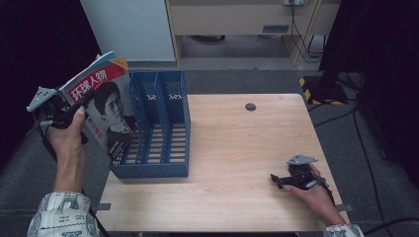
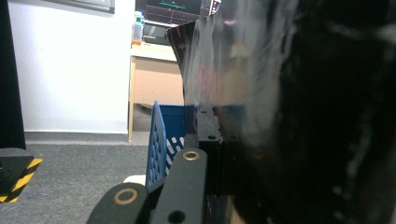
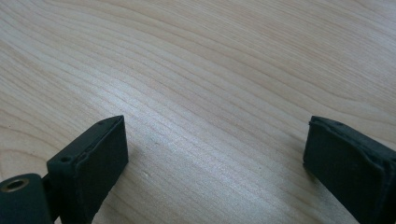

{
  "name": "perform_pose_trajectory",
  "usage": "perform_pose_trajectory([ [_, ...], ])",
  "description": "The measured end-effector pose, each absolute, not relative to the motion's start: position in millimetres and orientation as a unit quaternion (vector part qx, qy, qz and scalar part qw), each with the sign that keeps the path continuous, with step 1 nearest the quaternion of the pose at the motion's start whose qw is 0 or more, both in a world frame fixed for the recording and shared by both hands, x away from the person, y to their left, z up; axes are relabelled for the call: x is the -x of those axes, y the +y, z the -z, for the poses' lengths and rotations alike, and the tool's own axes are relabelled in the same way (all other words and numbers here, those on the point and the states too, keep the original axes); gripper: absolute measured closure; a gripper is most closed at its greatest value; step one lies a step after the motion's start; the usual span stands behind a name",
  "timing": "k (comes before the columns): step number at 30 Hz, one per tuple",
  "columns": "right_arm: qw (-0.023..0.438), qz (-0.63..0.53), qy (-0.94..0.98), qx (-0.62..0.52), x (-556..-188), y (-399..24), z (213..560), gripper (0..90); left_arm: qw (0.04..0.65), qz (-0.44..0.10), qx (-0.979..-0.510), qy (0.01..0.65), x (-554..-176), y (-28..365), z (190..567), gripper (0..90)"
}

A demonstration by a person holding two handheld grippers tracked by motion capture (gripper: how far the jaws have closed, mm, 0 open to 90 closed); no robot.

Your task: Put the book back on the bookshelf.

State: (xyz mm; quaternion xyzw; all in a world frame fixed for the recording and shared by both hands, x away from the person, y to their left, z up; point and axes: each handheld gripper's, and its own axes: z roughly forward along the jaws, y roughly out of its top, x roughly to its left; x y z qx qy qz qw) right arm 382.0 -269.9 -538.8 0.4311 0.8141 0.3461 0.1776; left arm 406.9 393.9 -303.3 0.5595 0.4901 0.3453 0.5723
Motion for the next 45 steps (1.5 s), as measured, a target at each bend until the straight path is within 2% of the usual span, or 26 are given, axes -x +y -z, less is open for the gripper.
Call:
perform_pose_trajectory([
  [25, 0.177, -0.346, 0.813, -0.433, -382, -270, 539, 6.9, 0.573, -0.371, -0.544, 0.488, -412, 381, 328, 86.6],
  [45, 0.179, -0.347, 0.813, -0.433, -381, -269, 539, 7.2, 0.588, -0.351, -0.539, 0.491, -413, 379, 356, 86.5],
])
